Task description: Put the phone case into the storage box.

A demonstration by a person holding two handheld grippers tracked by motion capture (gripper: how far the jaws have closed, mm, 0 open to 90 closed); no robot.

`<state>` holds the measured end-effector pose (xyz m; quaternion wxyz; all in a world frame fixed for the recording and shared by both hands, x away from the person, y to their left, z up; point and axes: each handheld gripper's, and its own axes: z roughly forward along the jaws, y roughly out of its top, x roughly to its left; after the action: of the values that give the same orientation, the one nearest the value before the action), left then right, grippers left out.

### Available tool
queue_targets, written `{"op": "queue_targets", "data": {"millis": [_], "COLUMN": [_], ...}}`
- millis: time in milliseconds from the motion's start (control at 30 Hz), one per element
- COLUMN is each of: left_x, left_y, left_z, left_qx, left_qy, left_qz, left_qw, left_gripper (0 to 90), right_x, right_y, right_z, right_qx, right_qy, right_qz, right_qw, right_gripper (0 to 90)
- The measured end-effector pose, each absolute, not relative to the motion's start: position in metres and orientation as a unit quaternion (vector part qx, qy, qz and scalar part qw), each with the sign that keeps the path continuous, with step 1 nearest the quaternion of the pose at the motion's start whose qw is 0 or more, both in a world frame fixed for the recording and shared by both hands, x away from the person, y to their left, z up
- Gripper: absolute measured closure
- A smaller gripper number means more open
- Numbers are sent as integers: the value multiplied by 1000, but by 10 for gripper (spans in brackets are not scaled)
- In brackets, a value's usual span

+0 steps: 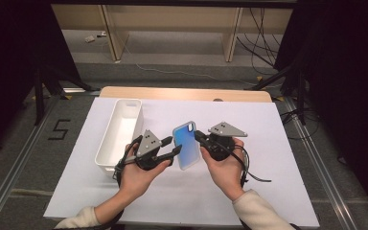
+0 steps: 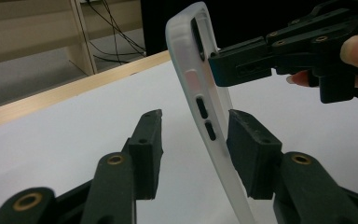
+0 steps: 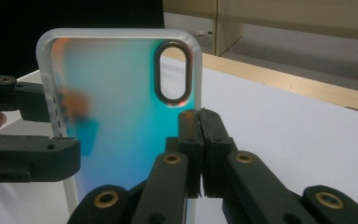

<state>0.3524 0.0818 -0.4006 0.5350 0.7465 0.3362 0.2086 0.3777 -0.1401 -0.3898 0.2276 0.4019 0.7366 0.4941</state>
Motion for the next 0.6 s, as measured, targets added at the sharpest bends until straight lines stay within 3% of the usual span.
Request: {"op": "queue_targets", "data": {"millis": [367, 600], "left_x": [349, 349], "left_y": [78, 78], "left_z": [-396, -383], "left_qx": [746, 735], "left_qy": [321, 325], "left_qz": [212, 235], "left_qw": [543, 547], "left_gripper": [456, 515], "right_x": [377, 377], "right_y": [-138, -138], "right_z": [-391, -392], "right_qx": [415, 414], "right_qy": [738, 738], "right_qz": [484, 480], "right_qw": [221, 232], "right_gripper": [893, 893]}}
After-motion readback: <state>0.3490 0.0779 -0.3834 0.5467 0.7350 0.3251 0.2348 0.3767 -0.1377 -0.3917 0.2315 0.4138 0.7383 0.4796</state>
